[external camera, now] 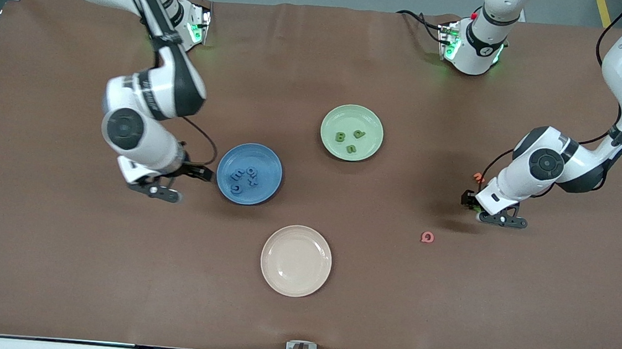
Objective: Sort letters by color into matching plates
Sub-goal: 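Carry green N toward the green plate while the right gripper withdraws, then lower green N onto the green plate and open the left gripper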
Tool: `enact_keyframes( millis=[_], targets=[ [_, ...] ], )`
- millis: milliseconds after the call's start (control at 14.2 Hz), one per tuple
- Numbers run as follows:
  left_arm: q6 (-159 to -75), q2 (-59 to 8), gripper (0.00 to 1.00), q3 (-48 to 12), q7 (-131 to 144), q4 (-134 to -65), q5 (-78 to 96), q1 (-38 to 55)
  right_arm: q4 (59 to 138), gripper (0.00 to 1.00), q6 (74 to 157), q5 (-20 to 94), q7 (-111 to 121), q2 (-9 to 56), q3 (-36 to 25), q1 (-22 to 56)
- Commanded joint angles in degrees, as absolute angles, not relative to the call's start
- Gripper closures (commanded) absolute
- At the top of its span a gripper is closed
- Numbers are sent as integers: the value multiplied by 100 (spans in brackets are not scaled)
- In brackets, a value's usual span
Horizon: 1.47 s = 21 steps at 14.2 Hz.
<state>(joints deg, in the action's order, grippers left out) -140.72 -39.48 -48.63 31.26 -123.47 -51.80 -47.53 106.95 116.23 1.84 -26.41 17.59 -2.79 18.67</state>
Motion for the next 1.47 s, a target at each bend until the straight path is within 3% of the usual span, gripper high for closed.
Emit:
enact_keyframes(
  millis=[0,351,913,1404],
  targets=[
    [-14115,-3920,69,-4922,3374,-12366,-5317,-4746,10749,0,10971,44,-1805,1180,-167,1285],
    [-13870,-3876,69,-5395,3901,-12375,-5256,-4755,10161,0,9521,-131,-731,757,-167,554],
    [-12947,-3902,69,-6731,5579,-12410,-5020,-4694,9757,0,8817,-211,-440,272,-167,378],
    [-12929,-3929,69,-7040,7855,-12516,-4878,-3272,9053,0,8614,-193,-457,518,-158,352]
  ],
)
